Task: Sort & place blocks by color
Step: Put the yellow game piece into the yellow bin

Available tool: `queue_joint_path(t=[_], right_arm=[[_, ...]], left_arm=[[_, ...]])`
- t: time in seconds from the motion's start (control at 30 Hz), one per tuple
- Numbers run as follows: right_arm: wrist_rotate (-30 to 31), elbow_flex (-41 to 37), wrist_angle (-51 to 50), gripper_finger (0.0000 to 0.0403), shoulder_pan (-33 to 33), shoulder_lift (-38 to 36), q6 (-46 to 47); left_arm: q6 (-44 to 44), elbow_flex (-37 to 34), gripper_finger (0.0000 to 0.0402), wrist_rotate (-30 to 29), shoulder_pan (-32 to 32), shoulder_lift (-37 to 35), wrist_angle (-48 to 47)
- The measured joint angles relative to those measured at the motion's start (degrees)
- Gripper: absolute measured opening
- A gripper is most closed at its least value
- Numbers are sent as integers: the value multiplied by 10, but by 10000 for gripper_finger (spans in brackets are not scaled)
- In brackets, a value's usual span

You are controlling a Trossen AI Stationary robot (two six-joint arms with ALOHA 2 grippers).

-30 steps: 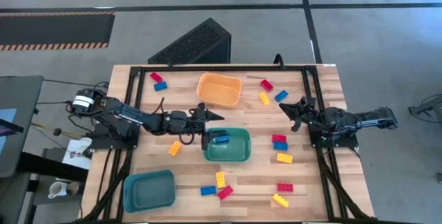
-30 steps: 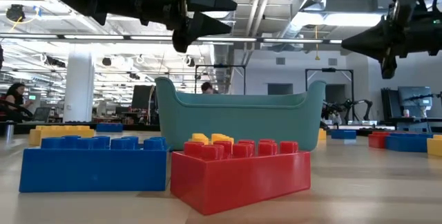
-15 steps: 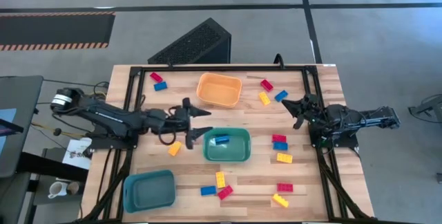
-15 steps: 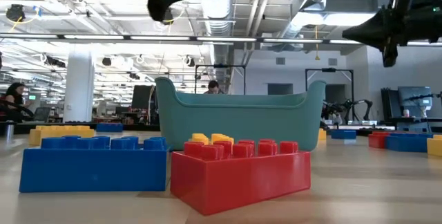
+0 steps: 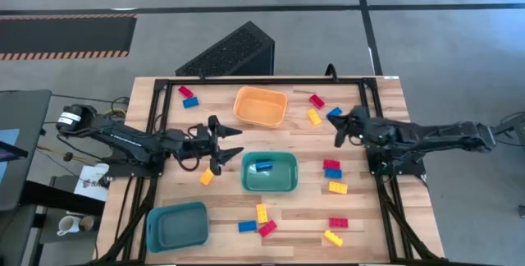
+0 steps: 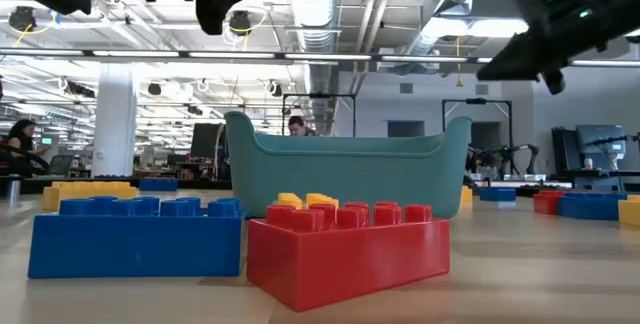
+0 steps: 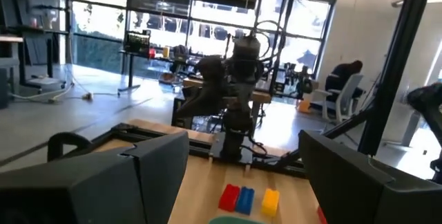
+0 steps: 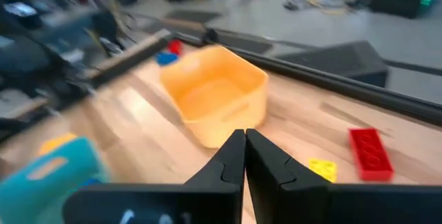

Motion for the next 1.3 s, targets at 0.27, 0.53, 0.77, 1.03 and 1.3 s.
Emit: queue_joint_path(t=[0.27,0.53,0.77,1.03,1.3], right_arm=[[-2,51,-29,132,-79,149,-1],[-48,91,-19,262,-202,273,-44],[-178,102,14,281,-304,397,-59],[-211,102,88,282,-309,496,-87],[-206,103,115,282,-292,553,-85]], left_arm=[[22,-3,261,0,-6,-152,-148],[36,-97,261,-32,-22,-233,-59],[37,-131,261,-31,-22,-249,-19],[39,-131,261,-35,-22,-248,-23],[41,-131,261,-37,-22,-248,-23]])
